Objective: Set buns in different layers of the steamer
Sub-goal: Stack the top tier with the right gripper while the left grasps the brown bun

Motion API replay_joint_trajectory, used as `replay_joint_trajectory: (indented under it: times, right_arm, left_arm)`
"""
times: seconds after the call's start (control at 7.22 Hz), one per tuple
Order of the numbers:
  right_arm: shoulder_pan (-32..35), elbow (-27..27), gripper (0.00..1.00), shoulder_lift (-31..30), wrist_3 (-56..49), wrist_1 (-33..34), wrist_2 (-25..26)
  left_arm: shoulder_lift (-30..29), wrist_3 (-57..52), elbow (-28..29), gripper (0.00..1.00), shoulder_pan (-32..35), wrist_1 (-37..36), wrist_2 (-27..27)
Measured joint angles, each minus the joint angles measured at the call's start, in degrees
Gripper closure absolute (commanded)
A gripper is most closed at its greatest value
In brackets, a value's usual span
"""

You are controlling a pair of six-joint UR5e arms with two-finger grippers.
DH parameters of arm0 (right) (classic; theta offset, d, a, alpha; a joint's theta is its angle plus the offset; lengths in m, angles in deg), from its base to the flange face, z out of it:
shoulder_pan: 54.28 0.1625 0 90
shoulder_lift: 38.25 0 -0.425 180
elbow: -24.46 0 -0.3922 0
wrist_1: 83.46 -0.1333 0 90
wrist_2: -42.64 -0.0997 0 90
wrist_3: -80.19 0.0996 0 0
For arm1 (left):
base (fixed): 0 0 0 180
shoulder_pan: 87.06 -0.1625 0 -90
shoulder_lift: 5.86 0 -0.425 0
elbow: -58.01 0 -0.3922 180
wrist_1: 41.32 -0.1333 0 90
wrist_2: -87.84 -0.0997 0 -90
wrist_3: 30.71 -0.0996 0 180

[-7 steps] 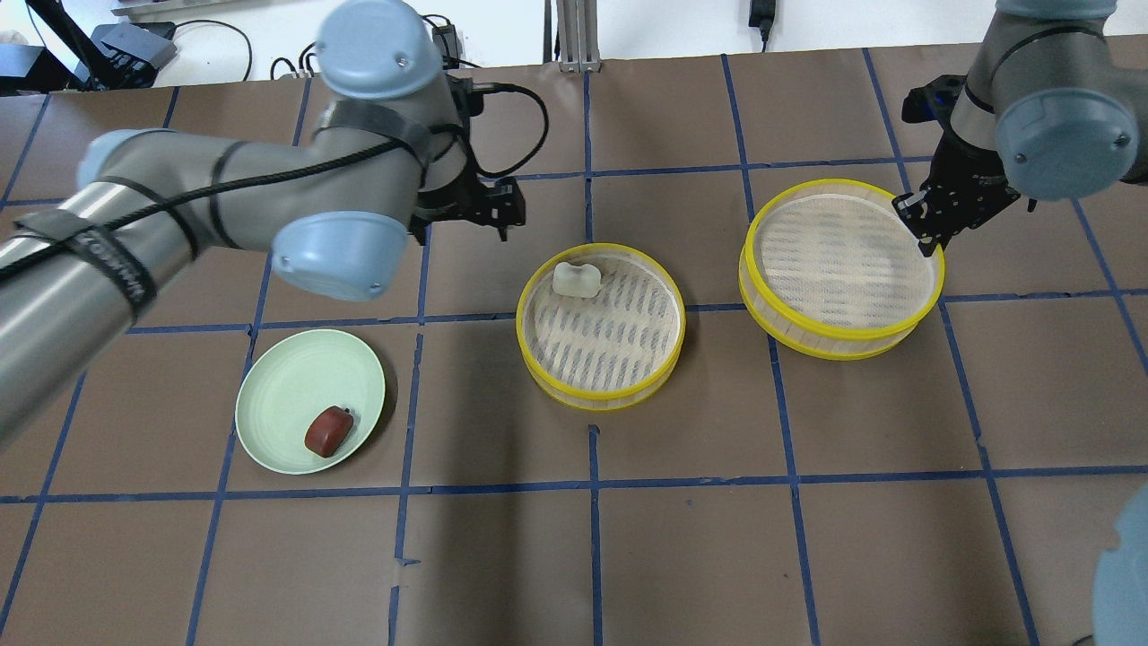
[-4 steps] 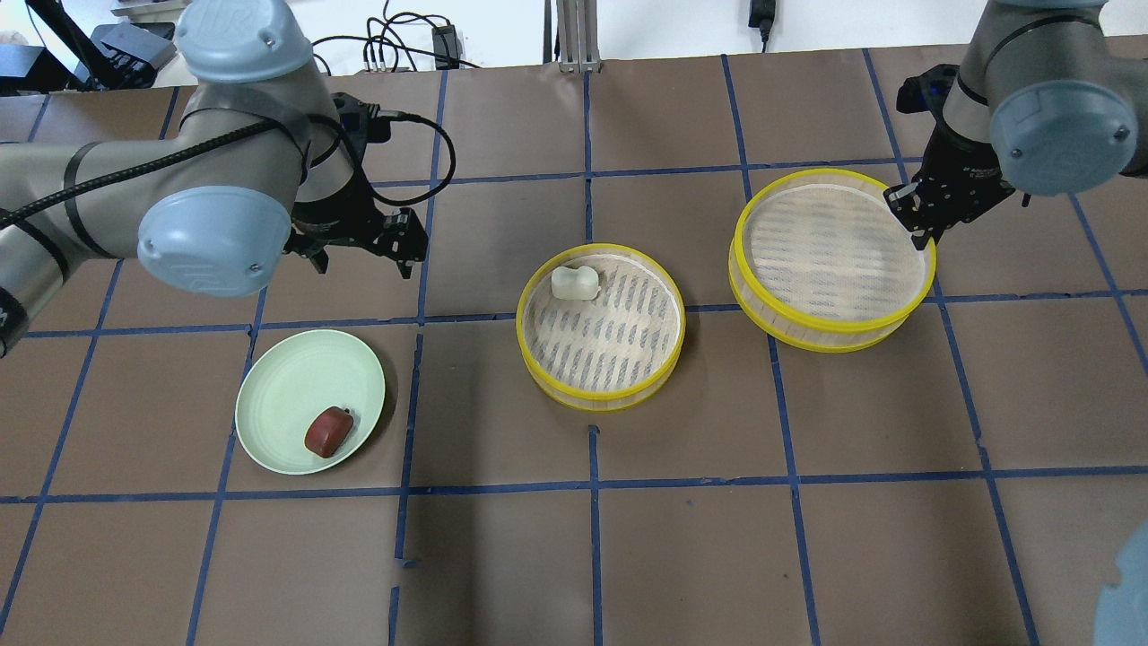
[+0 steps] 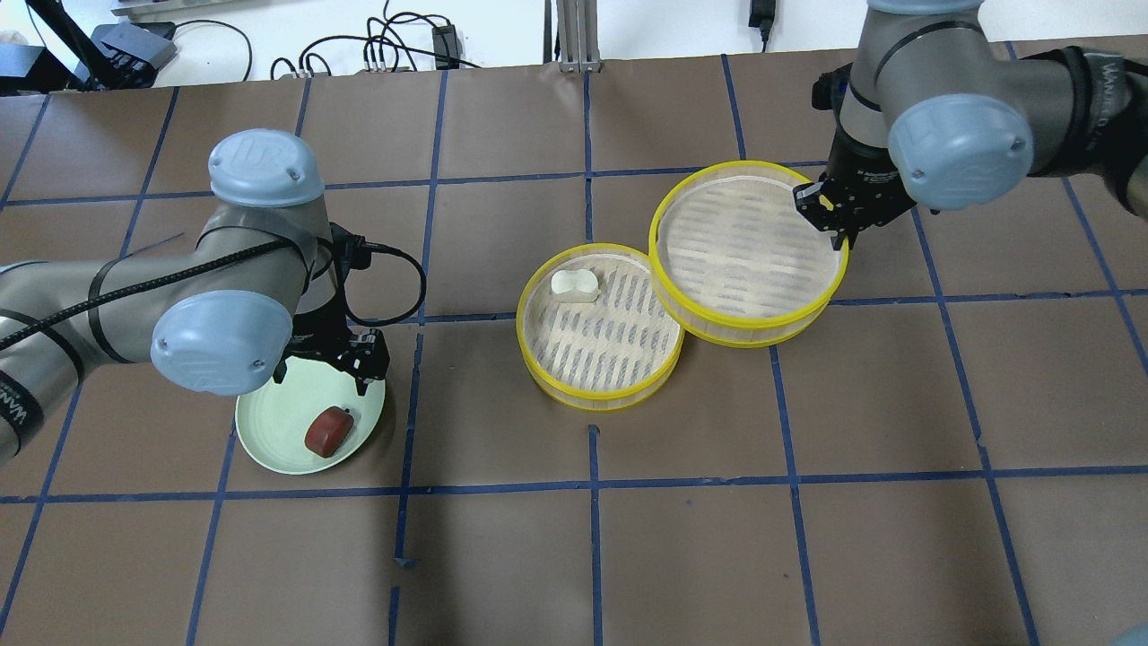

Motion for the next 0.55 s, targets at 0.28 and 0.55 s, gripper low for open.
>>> replay_joint_trajectory:
  times: [0.28, 0.55]
  right_arm:
    - [4.34, -0.49, 0.93, -0.01, 8.76, 0.37, -0.62]
    - [6.95, -1.09, 0.93, 0.2, 14.72, 0.59, -1.02]
  left_arm:
    - [-1.28, 0.02, -1.32, 0.03, -0.2, -0.72, -0.89]
    - [-4.49, -0.02, -1.51, 0.05, -0.98, -2.15, -1.0]
